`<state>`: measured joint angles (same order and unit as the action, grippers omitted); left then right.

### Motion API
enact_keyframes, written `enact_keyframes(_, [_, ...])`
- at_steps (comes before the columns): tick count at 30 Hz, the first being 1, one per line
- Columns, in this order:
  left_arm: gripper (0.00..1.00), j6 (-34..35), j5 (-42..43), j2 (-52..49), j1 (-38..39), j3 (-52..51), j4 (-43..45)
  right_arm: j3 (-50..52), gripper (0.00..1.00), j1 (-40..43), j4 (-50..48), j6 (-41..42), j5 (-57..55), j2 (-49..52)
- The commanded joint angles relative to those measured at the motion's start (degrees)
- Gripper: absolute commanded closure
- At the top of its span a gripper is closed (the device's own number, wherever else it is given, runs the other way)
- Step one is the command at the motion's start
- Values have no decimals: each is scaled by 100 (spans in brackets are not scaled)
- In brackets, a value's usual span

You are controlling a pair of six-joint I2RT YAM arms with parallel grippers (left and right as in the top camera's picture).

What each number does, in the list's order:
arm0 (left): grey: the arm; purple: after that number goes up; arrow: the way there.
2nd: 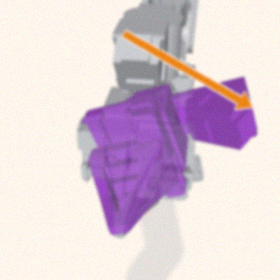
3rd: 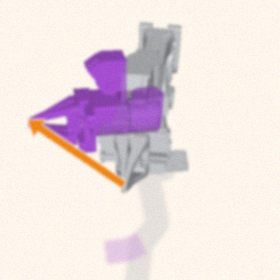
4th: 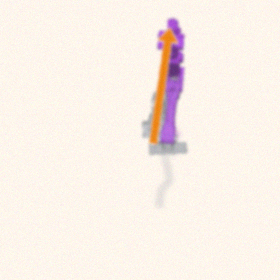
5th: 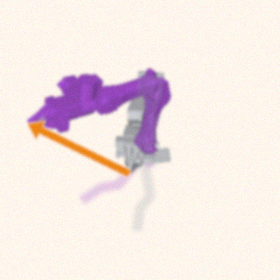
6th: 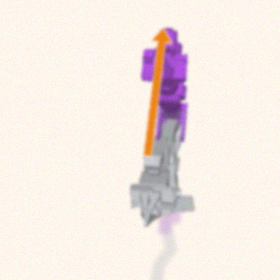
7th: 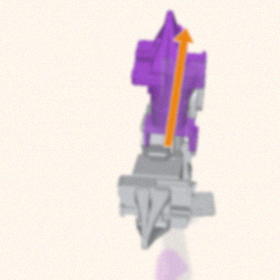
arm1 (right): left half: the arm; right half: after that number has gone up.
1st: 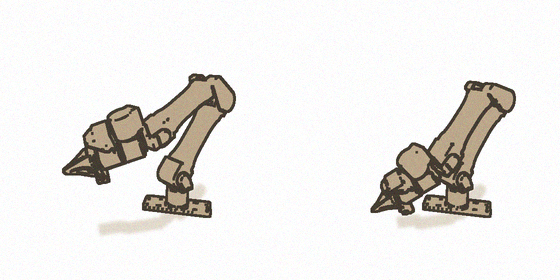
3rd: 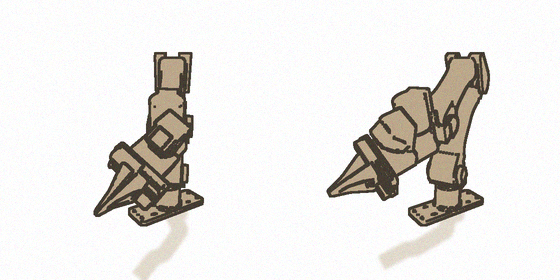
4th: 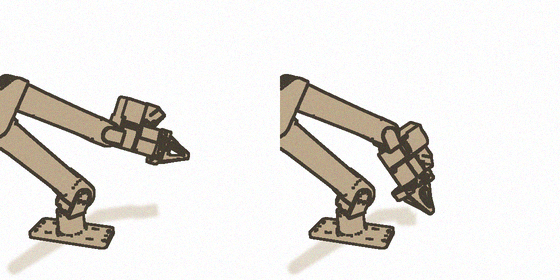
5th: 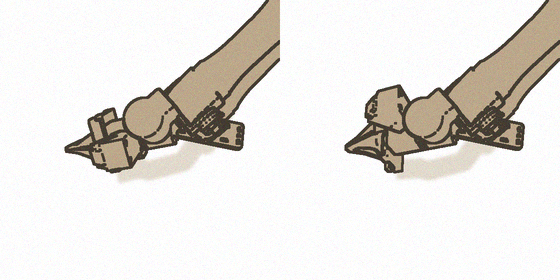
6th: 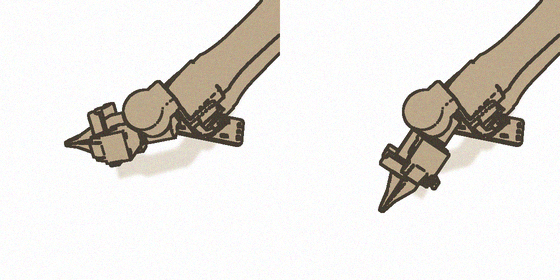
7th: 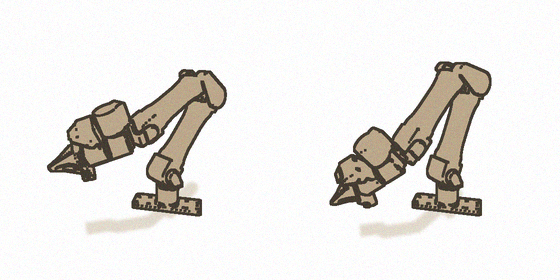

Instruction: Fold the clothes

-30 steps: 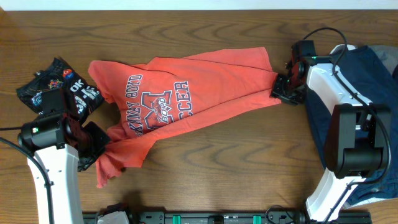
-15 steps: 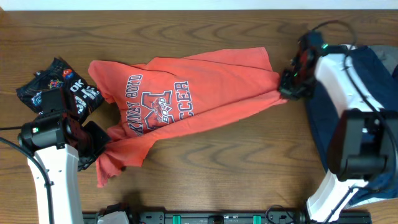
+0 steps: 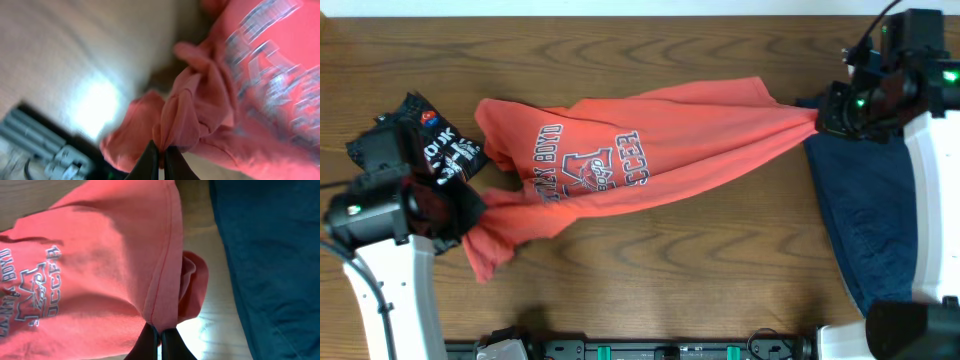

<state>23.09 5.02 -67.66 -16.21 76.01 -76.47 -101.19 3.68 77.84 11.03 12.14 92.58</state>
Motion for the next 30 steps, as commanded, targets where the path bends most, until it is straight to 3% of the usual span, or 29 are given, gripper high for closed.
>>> enact_keyframes(1, [94,-385,535,24,-39,713,-55,-81,99,131,66,-306,-15,-442])
enact_keyframes(8, [94,-382,789,4,-37,1056,-181,-70,99,103,636,-326,-203,-564])
enact_keyframes(16, [94,-402,780,-442,-37,820,-15,210,97,-79,1281,-345,-201,529])
enact_keyframes(21, [94,-402,780,-1016,-37,776,164,330,98,-315,894,-343,-133,1663])
enact_keyframes(24, [94,-400,782,-1390,-37,774,420,293,99,-354,-192,-343,557,2371])
enact_keyframes(26, [94,-398,782,-1600,-37,774,623,293,87,-350,-1287,-341,1294,2691])
enact_keyframes(27, [94,-398,782,-1705,-37,774,697,293,73,-345,-1696,-337,1624,2815])
enact_keyframes(28, [94,-398,782,-1781,-37,774,730,293,66,-330,-1982,-264,1893,2887])
enact_keyframes(30, [94,-400,782,-1932,-37,774,734,293,62,-291,-2253,149,1978,2929])
